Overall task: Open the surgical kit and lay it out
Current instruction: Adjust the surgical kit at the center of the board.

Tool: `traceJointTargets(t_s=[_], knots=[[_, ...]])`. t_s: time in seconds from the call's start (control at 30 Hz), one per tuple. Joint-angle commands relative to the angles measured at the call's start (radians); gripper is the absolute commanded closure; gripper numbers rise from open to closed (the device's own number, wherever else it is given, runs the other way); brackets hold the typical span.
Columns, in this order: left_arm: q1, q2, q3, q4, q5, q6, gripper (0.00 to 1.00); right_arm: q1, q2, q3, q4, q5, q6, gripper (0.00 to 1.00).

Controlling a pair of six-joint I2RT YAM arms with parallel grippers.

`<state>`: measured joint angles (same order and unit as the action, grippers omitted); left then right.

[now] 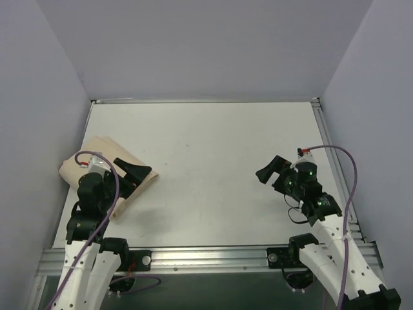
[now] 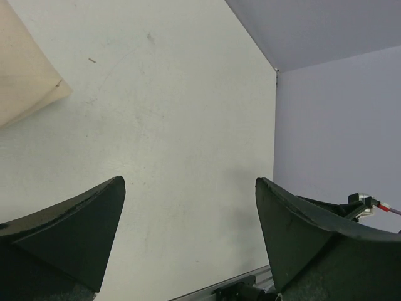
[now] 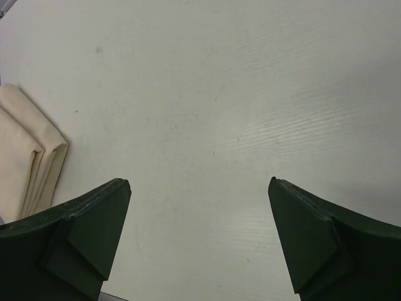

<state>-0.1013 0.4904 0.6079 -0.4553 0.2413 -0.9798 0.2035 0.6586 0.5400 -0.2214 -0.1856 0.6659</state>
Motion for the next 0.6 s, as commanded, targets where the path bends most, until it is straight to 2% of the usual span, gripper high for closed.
traceJointTargets(t_s=[0.0, 0.03, 0.13, 0.2, 0.27, 0.4, 0.57], knots=[[0.009, 0.040, 0.102, -0.057, -0.049, 0.085, 0.06, 0.002, 0.085, 0.035, 0.185, -0.086, -0.071, 0.00], [0.011, 0.053, 0.121, -0.109, -0.104, 0.113, 0.06, 0.002, 0.149, 0.037, 0.236, -0.160, -0.093, 0.00], [0.011, 0.103, 0.196, -0.154, -0.152, 0.162, 0.06, 0.014, 0.290, 0.054, 0.469, -0.289, -0.104, 0.00], [0.011, 0.151, 0.239, -0.207, -0.212, 0.193, 0.06, 0.033, 0.369, 0.070, 0.664, -0.336, -0.089, 0.00], [0.009, 0.201, 0.302, -0.281, -0.267, 0.245, 0.06, 0.089, 0.499, 0.100, 0.767, -0.357, -0.065, 0.00], [0.008, 0.232, 0.354, -0.362, -0.327, 0.260, 0.06, 0.249, 0.789, 0.288, 0.810, -0.282, -0.123, 0.00], [0.003, 0.172, 0.332, -0.353, -0.318, 0.256, 0.06, 0.362, 1.062, 0.542, 0.895, -0.314, -0.106, 0.00]])
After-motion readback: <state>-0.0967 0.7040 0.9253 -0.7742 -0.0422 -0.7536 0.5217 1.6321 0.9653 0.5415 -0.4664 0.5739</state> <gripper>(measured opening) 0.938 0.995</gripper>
